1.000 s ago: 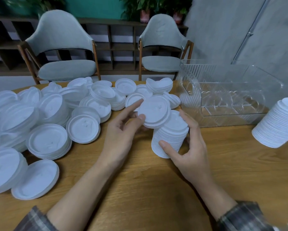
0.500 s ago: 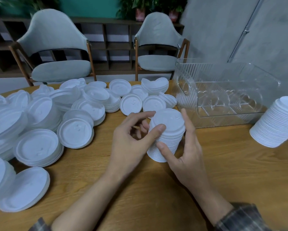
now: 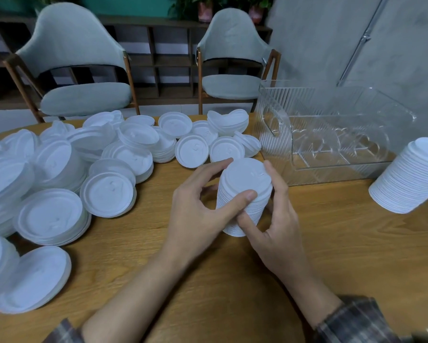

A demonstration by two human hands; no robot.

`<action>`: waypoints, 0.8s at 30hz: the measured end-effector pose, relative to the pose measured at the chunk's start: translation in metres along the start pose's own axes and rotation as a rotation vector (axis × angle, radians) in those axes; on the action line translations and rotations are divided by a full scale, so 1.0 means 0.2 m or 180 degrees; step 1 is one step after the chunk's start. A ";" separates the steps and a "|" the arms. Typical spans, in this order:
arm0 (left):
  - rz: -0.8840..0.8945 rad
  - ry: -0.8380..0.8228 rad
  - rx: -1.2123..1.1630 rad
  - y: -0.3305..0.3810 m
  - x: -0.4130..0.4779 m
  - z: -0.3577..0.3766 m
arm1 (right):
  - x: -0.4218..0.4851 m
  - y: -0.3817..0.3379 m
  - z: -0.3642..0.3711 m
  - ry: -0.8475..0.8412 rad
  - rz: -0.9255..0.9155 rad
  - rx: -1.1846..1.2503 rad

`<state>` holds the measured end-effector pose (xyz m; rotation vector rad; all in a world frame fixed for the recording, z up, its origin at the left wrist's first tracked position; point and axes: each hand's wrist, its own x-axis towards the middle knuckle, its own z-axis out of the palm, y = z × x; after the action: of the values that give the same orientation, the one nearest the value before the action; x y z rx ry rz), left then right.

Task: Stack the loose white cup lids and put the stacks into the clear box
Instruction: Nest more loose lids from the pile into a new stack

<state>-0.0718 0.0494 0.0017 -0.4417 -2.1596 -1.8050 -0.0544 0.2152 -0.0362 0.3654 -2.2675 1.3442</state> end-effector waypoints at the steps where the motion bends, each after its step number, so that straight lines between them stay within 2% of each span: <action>1: 0.0067 -0.0003 0.0088 0.01 0.00 0.00 | 0.00 0.00 0.00 -0.0002 -0.0028 -0.0024; 11: 0.0039 -0.0005 0.0410 0.02 0.03 0.03 | 0.01 0.02 0.00 0.0012 -0.0054 -0.0029; 20: -0.0254 -0.0215 -0.0521 -0.05 0.00 0.05 | 0.01 0.01 0.01 0.0053 0.0010 0.0050; 24: -0.0142 -0.0174 -0.0501 -0.10 -0.02 0.07 | 0.00 0.00 0.02 -0.0004 -0.0006 0.0048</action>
<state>-0.0771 0.0595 -0.0200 -0.4870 -2.0862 -2.0190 -0.0558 0.2124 -0.0372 0.3735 -2.2588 1.3611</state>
